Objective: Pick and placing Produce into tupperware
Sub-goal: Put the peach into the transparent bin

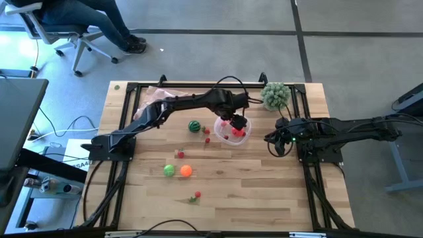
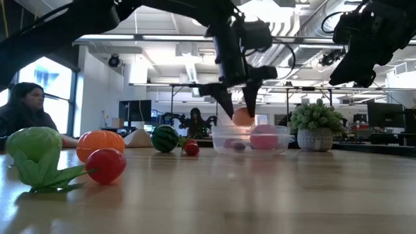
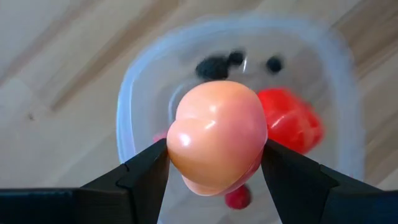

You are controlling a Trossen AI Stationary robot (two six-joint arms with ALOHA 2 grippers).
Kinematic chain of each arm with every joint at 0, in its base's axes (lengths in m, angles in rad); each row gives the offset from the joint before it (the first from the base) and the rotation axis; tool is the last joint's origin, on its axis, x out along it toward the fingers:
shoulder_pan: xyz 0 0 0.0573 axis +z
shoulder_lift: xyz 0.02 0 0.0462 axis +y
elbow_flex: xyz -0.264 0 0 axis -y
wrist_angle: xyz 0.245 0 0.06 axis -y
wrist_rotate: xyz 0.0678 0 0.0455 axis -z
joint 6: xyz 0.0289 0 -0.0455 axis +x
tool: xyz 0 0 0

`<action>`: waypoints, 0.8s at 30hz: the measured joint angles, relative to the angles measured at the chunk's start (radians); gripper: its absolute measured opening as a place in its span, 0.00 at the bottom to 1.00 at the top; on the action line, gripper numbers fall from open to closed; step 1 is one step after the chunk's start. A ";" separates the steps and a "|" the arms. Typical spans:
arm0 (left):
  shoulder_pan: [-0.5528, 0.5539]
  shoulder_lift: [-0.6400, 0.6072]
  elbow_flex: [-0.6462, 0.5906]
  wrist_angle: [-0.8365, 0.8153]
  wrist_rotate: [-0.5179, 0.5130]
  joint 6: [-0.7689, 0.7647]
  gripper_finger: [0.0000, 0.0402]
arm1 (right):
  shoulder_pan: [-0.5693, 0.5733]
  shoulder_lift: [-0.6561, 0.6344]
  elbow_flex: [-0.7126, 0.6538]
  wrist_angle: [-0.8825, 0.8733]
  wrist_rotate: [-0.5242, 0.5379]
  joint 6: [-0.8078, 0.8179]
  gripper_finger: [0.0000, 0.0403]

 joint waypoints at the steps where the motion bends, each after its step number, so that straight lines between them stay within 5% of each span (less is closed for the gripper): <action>1: 0.000 0.004 -0.003 -0.010 0.009 0.002 0.58 | 0.000 0.000 0.000 0.000 0.000 0.000 0.18; 24: 0.000 0.047 0.000 0.024 0.067 0.000 0.60 | 0.000 0.000 0.000 0.000 0.001 0.000 0.18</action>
